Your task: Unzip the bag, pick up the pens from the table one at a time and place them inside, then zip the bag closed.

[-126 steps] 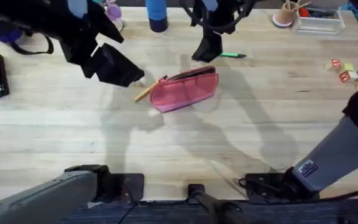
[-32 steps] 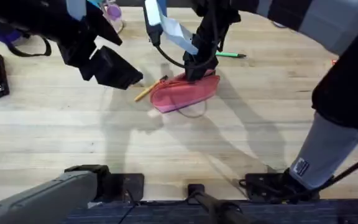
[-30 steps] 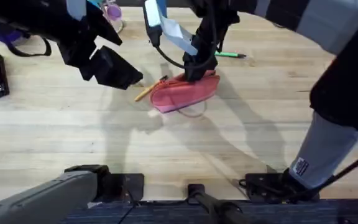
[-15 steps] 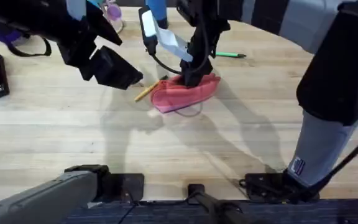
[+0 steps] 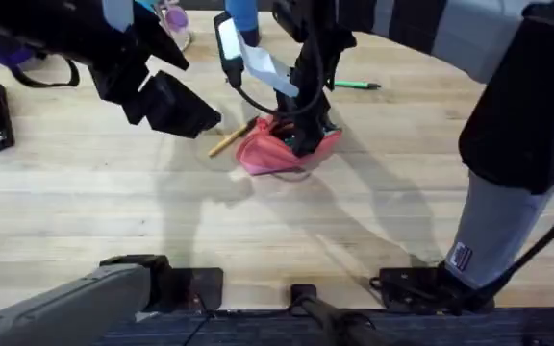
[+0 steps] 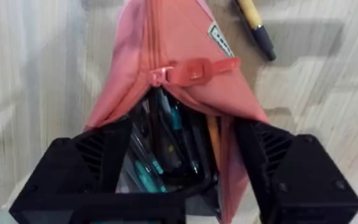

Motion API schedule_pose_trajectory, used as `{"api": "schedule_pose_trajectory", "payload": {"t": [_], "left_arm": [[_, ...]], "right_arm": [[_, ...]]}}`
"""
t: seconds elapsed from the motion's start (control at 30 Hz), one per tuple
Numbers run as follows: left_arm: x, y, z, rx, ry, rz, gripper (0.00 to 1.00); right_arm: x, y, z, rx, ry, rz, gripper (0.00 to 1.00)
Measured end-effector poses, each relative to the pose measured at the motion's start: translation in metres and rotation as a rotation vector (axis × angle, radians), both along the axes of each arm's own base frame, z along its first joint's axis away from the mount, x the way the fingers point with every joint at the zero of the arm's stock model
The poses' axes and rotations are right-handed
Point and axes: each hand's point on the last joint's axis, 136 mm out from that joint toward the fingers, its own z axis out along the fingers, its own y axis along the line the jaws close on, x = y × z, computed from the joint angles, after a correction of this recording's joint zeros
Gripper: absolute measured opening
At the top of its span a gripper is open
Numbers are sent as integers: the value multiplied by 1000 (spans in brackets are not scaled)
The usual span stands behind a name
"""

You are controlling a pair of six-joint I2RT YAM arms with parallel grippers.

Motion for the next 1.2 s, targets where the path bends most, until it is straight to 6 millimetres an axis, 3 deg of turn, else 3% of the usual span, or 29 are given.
{"api": "schedule_pose_trajectory", "payload": {"t": [0.37,0.63,0.9,1.2], "left_arm": [[0,0,0,0,0,0,995],[0,0,0,0,0,0,995],[0,0,0,0,0,0,995],[0,0,0,0,0,0,995]], "right_arm": [[0,0,1,2,-2,-2,996],[9,-9,20,53,-24,-43,996],[27,-28,56,148,-81,-125,996],[58,-58,68,189,-138,-244,996]]}}
